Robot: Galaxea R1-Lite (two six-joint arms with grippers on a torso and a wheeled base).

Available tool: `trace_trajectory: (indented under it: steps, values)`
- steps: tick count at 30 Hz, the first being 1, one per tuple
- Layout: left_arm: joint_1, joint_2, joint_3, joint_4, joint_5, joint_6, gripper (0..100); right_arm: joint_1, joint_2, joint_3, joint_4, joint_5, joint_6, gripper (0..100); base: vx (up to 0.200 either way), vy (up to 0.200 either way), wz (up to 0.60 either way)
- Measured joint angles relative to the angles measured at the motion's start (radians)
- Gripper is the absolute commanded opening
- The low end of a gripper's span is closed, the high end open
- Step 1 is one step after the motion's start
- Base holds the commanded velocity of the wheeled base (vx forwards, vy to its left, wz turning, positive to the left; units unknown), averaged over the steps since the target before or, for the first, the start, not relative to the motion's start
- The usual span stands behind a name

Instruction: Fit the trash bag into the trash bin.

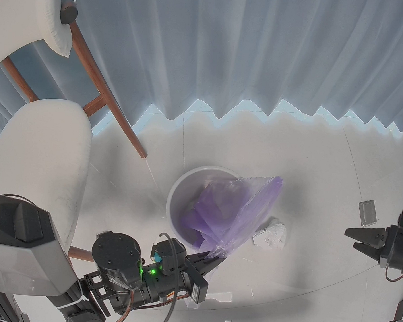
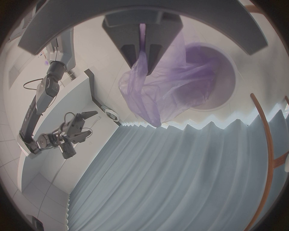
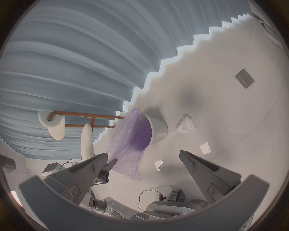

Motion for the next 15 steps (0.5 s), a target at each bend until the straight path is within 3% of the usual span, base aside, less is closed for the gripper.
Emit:
trace_trajectory:
  steps: [6,15]
  values:
    - [-0.002,-0.003,0.006,0.000,0.001,0.017,0,0.027,0.182,-0.037,-0.142,0.004,0.003,100,0.000,0.000,0.00]
    - [-0.003,-0.006,0.013,0.000,0.003,0.024,0,0.128,0.401,-0.077,-0.357,0.004,0.009,100,0.000,0.000,0.00]
